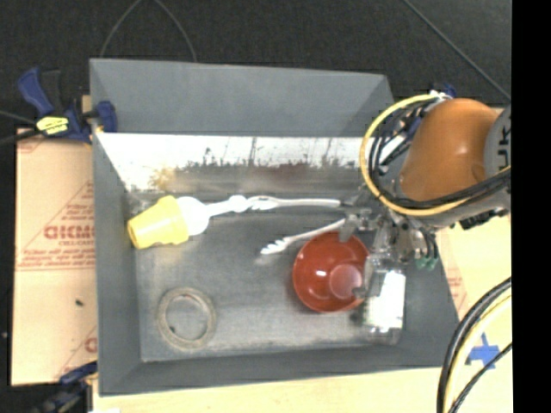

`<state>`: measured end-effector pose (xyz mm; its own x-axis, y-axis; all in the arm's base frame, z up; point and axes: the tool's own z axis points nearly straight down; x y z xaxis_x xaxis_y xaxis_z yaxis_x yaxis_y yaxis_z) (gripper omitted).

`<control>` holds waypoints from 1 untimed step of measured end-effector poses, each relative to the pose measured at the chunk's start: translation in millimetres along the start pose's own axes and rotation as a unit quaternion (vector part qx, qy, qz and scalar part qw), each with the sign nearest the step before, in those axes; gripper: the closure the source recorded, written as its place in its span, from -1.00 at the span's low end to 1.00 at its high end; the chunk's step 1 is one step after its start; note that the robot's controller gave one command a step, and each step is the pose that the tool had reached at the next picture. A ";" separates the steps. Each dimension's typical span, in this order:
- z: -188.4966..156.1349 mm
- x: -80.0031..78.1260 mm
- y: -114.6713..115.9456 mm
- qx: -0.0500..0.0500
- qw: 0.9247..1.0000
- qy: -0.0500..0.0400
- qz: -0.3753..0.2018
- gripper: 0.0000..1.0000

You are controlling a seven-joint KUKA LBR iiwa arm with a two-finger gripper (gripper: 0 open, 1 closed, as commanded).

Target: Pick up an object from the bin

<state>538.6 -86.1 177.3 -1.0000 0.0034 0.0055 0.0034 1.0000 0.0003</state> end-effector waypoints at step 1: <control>-4.2 -1.8 0.3 0.001 1.000 -0.004 -0.002 -1.00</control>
Offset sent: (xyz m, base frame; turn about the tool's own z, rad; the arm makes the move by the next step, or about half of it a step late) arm 0.0908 0.0003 -0.1073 -0.3948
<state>540.4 -85.8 181.4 -1.0000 -0.0010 -0.0026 -0.0010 1.0000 -0.0011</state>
